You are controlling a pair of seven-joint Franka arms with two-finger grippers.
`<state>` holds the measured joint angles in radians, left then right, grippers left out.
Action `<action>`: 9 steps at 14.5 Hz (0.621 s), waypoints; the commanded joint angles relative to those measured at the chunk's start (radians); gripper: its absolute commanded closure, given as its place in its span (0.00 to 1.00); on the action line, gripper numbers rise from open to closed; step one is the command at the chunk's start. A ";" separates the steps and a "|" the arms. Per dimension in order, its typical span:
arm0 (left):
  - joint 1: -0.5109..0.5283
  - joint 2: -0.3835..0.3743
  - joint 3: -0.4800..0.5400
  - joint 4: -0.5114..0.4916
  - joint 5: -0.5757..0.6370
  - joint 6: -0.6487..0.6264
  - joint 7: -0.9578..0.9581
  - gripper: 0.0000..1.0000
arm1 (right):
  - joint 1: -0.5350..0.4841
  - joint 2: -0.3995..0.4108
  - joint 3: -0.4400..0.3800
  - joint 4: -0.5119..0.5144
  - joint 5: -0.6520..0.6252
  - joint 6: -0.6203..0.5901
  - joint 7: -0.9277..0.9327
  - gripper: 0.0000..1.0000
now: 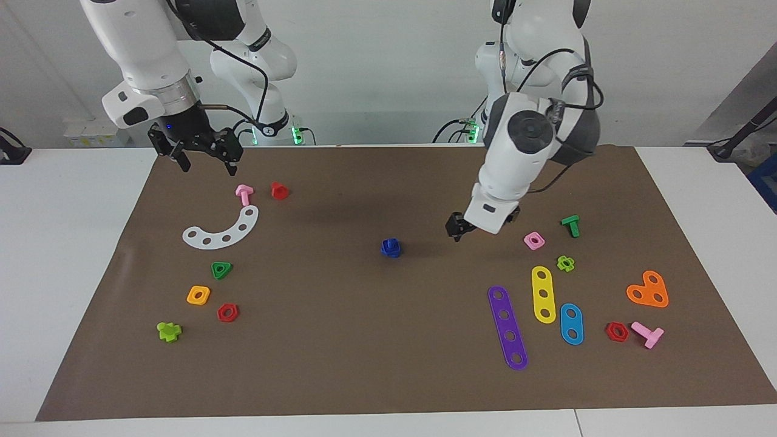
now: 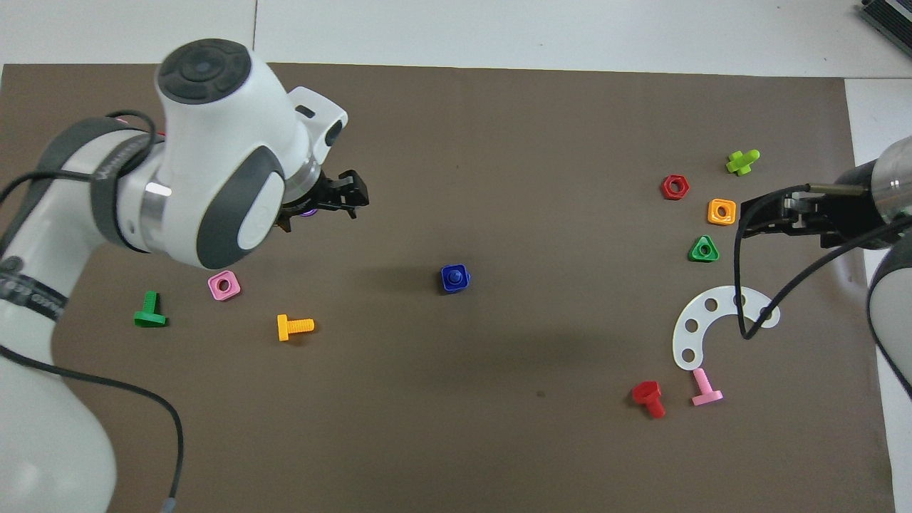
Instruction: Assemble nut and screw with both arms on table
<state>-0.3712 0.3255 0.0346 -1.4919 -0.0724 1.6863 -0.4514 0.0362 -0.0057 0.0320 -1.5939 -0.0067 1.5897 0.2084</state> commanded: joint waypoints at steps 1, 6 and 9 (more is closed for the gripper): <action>0.142 -0.092 -0.010 -0.117 0.005 -0.083 0.217 0.00 | -0.012 -0.020 0.005 -0.023 -0.006 0.012 -0.018 0.00; 0.265 -0.190 -0.007 -0.257 0.135 -0.102 0.329 0.00 | -0.012 -0.020 0.005 -0.023 -0.006 0.007 -0.020 0.00; 0.307 -0.229 -0.007 -0.252 0.135 -0.128 0.390 0.00 | -0.012 -0.020 0.005 -0.023 -0.006 0.009 -0.020 0.00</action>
<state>-0.0898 0.1618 0.0391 -1.7070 0.0363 1.5734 -0.1039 0.0350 -0.0057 0.0315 -1.5940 -0.0067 1.5897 0.2084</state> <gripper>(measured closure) 0.000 0.000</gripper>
